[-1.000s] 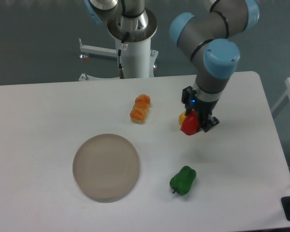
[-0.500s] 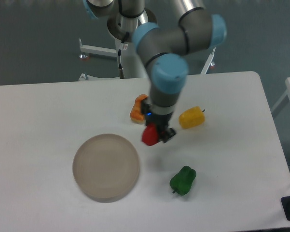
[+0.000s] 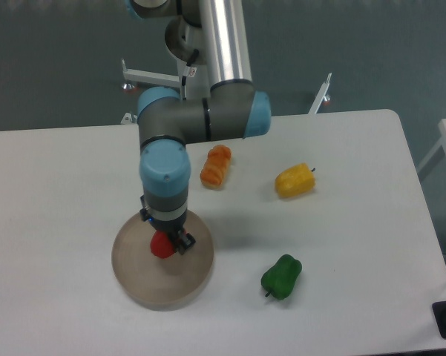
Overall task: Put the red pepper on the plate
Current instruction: 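Lift the red pepper and carry it over the round plate, then lower the red pepper onto the plate and open the gripper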
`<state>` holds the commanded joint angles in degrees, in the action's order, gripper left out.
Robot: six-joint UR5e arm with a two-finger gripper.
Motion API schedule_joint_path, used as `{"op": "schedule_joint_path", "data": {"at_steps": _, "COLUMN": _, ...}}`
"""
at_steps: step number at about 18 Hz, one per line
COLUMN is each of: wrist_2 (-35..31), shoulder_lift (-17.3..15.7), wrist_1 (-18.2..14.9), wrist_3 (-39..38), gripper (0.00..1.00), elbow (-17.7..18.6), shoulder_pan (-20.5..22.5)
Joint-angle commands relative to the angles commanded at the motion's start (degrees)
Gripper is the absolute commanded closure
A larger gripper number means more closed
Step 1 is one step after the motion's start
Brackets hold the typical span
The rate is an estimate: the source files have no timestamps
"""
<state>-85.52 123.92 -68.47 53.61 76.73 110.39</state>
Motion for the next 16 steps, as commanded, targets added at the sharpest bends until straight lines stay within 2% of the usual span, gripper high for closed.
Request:
{"op": "schedule_joint_path", "data": {"at_steps": 2, "wrist_2": 0.0, "shoulder_lift": 0.1, "wrist_1": 0.0, "wrist_3": 0.1, "gripper": 0.55, "elbow": 0.0, "shoulder_pan": -0.1}}
{"op": "schedule_joint_path", "data": {"at_steps": 3, "wrist_2": -0.1, "shoulder_lift": 0.1, "wrist_1": 0.1, "wrist_3": 0.3, "gripper": 0.42, "elbow": 0.0, "shoulder_pan": -0.1}}
{"op": "schedule_joint_path", "data": {"at_steps": 5, "wrist_2": -0.3, "shoulder_lift": 0.2, "wrist_1": 0.5, "wrist_3": 0.6, "gripper": 0.00, "elbow": 0.1, "shoulder_pan": -0.1}}
{"op": "schedule_joint_path", "data": {"at_steps": 11, "wrist_2": -0.7, "shoulder_lift": -0.6, "wrist_1": 1.1, "wrist_3": 0.7, "gripper": 0.00, "elbow": -0.1, "shoulder_pan": -0.1}}
{"op": "schedule_joint_path", "data": {"at_steps": 13, "wrist_2": -0.8, "shoulder_lift": -3.0, "wrist_1": 0.9, "wrist_3": 0.8, "gripper": 0.00, "elbow": -0.1, "shoulder_pan": 1.0}}
{"op": "schedule_joint_path", "data": {"at_steps": 16, "wrist_2": -0.7, "shoulder_lift": -7.4, "wrist_1": 0.2, "wrist_3": 3.0, "gripper": 0.00, "elbow": 1.1, "shoulder_pan": 5.6}}
